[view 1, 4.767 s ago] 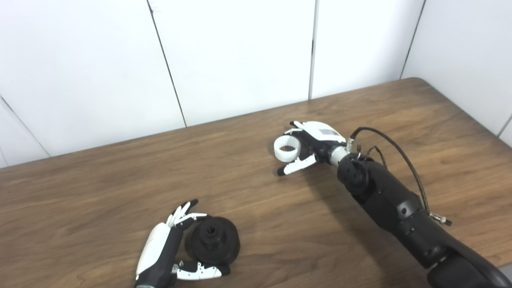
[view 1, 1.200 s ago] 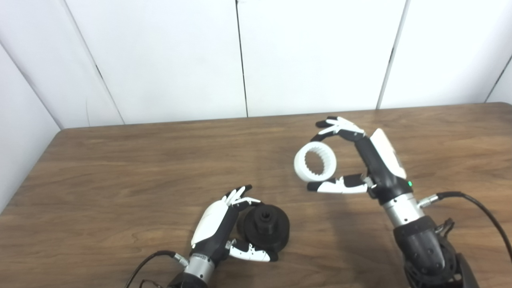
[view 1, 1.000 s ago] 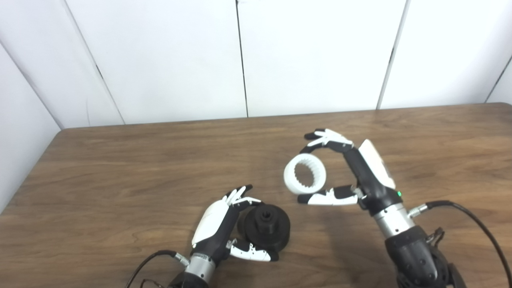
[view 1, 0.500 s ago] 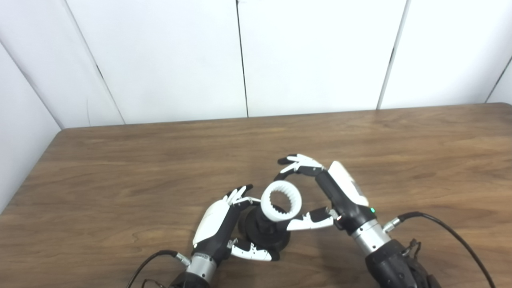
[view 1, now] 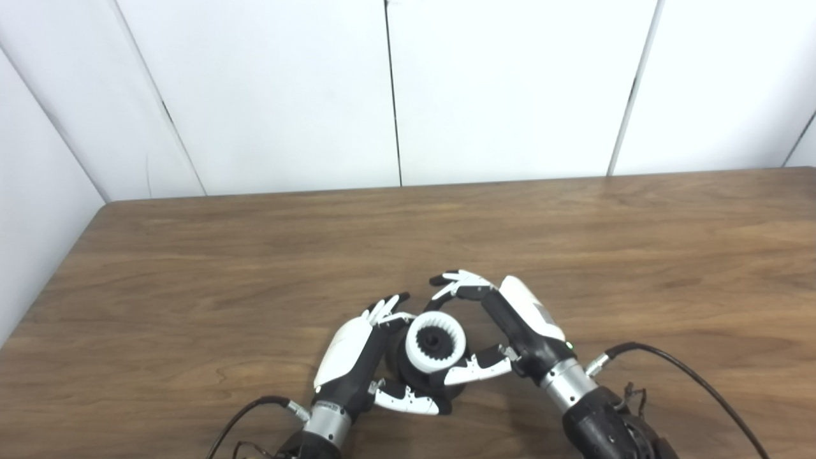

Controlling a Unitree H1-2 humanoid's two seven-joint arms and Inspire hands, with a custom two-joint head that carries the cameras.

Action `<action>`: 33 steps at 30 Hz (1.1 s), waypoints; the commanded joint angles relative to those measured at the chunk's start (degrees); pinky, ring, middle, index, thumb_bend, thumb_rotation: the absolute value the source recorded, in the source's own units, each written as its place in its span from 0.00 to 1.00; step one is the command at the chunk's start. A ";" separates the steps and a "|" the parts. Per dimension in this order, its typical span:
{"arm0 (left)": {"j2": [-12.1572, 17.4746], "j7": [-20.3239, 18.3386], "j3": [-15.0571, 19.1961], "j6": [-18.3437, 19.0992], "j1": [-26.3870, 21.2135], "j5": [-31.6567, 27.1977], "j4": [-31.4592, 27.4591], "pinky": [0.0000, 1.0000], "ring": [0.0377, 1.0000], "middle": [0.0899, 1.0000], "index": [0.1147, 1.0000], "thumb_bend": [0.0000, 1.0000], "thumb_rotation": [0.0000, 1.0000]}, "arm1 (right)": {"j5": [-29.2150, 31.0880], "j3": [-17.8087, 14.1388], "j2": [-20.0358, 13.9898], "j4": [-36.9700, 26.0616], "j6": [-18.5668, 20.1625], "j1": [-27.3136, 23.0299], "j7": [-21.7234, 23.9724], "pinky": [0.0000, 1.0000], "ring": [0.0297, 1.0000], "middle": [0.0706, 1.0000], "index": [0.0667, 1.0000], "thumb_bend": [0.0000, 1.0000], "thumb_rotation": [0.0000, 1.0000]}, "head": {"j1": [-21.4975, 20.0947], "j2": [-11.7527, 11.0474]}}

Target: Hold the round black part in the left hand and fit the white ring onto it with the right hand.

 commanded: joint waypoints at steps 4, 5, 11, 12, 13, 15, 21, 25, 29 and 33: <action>-0.18 -0.53 -0.55 -0.06 -0.63 -0.33 0.12 1.00 1.00 0.97 0.55 0.91 0.22 | -0.18 0.77 0.53 0.76 -1.09 -2.46 0.10 0.81 0.88 0.80 0.44 0.52 0.14 | 0.43 0.37; -0.20 -0.44 -0.56 -0.13 -0.65 -0.30 0.16 1.00 1.00 0.97 0.55 0.91 0.22 | -0.19 0.89 0.58 1.02 -0.87 -2.56 0.20 0.81 0.88 0.80 0.44 0.52 0.14 | 0.55 0.42; -0.14 -0.49 -0.67 -0.07 -0.73 -0.20 -0.03 1.00 1.00 0.97 0.55 0.91 0.22 | -0.42 1.39 0.51 2.36 -1.04 -3.12 0.00 0.82 0.88 0.80 0.44 0.52 0.14 | 0.88 0.60; -0.17 -0.44 -0.65 -0.12 -0.73 -0.28 -0.01 1.00 1.00 0.97 0.54 0.91 0.22 | -0.49 1.46 0.48 2.60 -1.05 -3.21 -0.03 0.82 0.88 0.80 0.44 0.52 0.14 | 0.88 0.60; -0.20 -0.36 -0.64 -0.16 -0.73 -0.35 0.01 1.00 1.00 0.97 0.54 0.91 0.22 | -0.53 1.51 0.46 2.79 -1.01 -3.28 -0.06 0.82 0.88 0.80 0.44 0.52 0.14 | 0.88 0.60; -0.26 -0.23 -0.63 -0.13 -0.73 -0.33 0.06 1.00 1.00 0.97 0.54 0.91 0.21 | -0.46 1.56 0.45 3.12 -1.01 -3.33 -0.12 0.82 0.88 0.80 0.44 0.52 0.14 | 0.88 0.60; -0.32 -0.79 -0.57 1.02 -0.66 -0.31 -0.83 1.00 1.00 0.97 0.54 0.91 0.21 | -0.12 1.20 -0.05 2.93 -0.37 -3.08 0.24 0.81 0.88 0.80 0.45 0.52 0.14 | 1.00 0.86; -0.14 -1.03 -0.60 1.59 -0.72 -0.07 -1.01 1.00 1.00 0.97 0.54 0.91 0.20 | -1.12 1.44 -2.10 1.23 2.82 -3.81 3.72 0.77 0.87 0.84 0.46 0.52 0.17 | 0.86 0.87; 0.02 -1.05 -0.36 1.51 -0.71 -0.60 -0.94 1.00 1.00 0.97 0.54 0.91 0.20 | 0.00 1.69 -4.65 0.32 4.20 -4.53 7.30 0.77 0.90 0.90 0.69 0.82 0.47 | 0.78 0.89; 0.24 -1.38 -0.31 1.59 -0.76 -0.66 -1.18 1.00 1.00 0.97 0.54 0.91 0.21 | 1.59 1.66 -5.80 -0.05 4.37 -4.55 9.13 0.77 0.91 0.92 0.77 0.89 0.53 | 0.71 0.97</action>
